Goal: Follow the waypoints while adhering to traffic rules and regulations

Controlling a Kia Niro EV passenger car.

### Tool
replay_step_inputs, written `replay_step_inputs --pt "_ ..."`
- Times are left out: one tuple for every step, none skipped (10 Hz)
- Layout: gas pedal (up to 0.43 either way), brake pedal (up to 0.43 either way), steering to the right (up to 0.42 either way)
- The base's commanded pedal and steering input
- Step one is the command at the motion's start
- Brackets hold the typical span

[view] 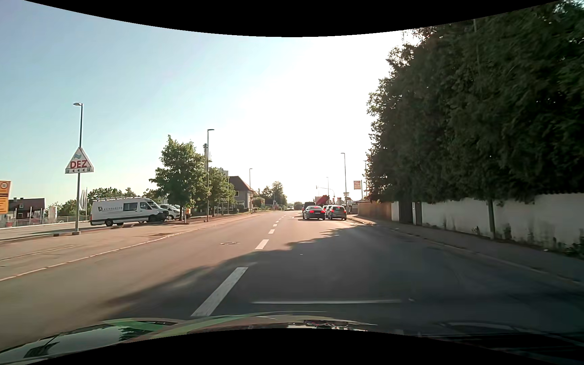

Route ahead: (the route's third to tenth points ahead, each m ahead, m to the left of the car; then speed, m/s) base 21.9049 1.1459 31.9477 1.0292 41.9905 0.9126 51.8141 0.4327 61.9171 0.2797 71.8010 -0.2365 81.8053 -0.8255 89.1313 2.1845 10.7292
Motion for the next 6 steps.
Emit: replay_step_inputs --pt "0.0 0.0 -0.007" --pt "0.0 0.0 -0.007" --pt "0.0 0.0 -0.007" --pt "0.0 0.0 -0.007" --pt "0.0 0.0 -0.007" --pt "0.0 0.0 -0.007"
